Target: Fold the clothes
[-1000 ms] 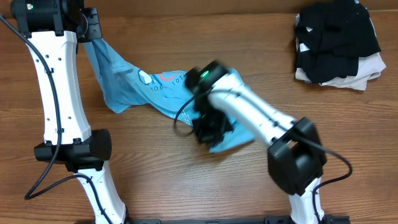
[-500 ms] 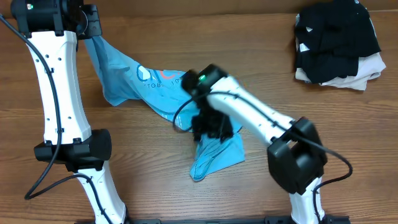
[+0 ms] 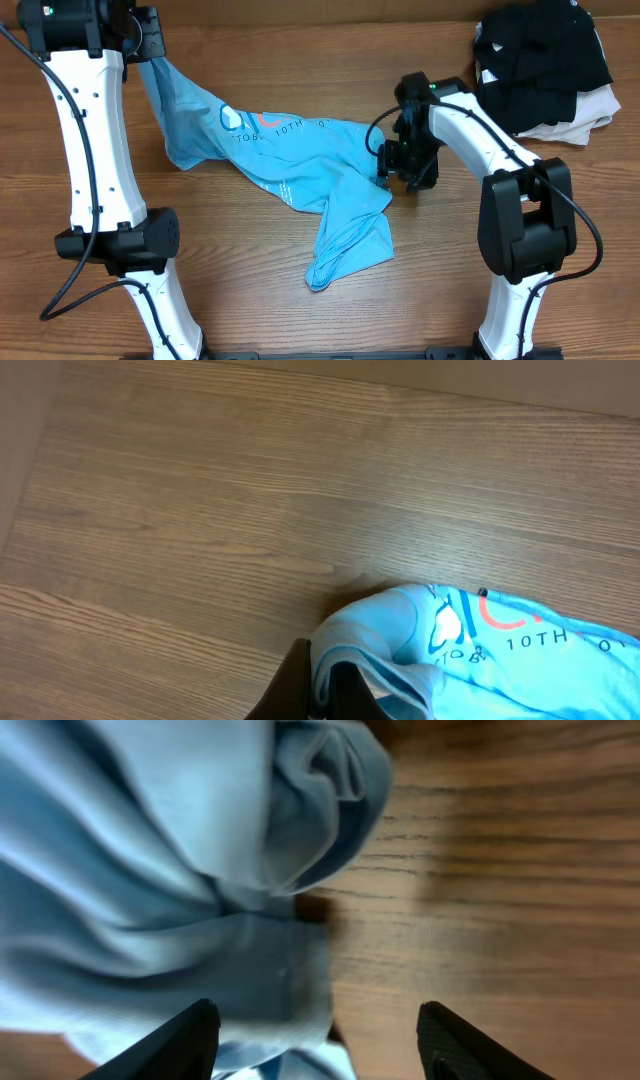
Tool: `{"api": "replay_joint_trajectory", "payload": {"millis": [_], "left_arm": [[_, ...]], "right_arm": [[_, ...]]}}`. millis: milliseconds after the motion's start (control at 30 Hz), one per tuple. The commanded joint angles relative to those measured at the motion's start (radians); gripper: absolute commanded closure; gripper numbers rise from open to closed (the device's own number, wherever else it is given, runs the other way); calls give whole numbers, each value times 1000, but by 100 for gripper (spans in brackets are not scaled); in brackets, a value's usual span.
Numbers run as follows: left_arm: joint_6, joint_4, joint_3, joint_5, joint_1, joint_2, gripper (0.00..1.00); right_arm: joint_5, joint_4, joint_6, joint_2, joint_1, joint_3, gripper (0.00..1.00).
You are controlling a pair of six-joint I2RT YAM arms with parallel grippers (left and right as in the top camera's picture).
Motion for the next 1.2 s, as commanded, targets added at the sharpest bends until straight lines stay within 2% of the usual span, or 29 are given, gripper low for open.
{"api": "replay_joint_trajectory", "payload": {"millis": [0,200,267,367,433,800,933,1033,1067,1167], "left_arm": [[2,5,10,10,5,23,96],[1,4,10,10,5,23,96],[2,3,10,10,5,23,96],[2,0,10,10,5,23,96],[2,0,10,10,5,23,96],[1,6,10,10,5,23,96],[2,13,10,10,5,23,96],[1,16,10,10,5,23,96],[1,16,10,10,5,23,96],[1,16,10,11,5,23,96]], "right_arm": [[-95,56,-109,-25,-12,-62,35],[-212,184,-179,-25,-8,-138,42],[-229,216,-180,-25,-5,-163,50],[-232,231,-180,-25,-4,-170,69],[-232,239,-177,-30,-10,-169,76],[-229,214,-177,-148,-110,-169,84],[-228,193,-177,-187,-113,-169,96],[-223,193,-177,-205,-113,-169,96],[-214,192,-177,-205,-113,-169,92],[-169,187,-172,-196,-110,-179,65]]}}
